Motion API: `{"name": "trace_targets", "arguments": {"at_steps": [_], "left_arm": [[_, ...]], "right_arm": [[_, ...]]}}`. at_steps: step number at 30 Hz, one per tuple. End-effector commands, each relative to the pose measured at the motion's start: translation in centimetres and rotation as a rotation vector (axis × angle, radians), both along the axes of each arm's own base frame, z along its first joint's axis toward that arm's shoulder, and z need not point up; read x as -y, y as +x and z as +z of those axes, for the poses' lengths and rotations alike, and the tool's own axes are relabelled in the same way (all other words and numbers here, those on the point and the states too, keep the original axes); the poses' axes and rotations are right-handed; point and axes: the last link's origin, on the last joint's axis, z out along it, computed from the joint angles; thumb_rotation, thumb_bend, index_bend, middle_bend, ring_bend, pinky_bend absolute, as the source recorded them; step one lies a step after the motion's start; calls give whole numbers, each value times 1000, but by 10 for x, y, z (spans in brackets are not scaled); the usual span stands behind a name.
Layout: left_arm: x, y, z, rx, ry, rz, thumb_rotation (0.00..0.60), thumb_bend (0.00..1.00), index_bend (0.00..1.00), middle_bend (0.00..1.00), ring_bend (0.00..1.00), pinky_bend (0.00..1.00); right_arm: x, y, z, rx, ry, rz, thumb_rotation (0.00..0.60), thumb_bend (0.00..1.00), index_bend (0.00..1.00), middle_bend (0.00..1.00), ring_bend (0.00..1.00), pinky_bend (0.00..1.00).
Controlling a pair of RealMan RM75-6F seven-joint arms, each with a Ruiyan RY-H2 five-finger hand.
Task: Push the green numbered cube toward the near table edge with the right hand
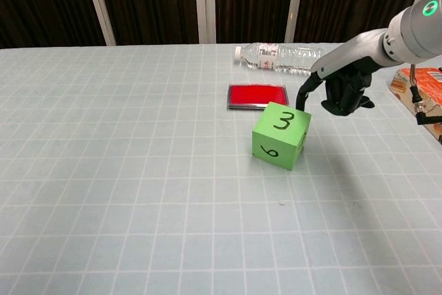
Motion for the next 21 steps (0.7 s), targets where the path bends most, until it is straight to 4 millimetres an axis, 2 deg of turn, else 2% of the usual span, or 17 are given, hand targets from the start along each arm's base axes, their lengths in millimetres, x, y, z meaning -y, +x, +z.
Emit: {"name": "trace_targets", "arguments": {"at_steps": [1,21], "left_arm": [[0,0,0,-1,-1,-1,600,346,132,0,0,27],[1,1,0,8,-5,-5,600,346,132,0,0,27]], "right_arm": [[-6,1,1,9,24,1,600,782,259,862,813,681],[-37,-5,-3,38,130,25,600,782,259,862,812,681]]}}
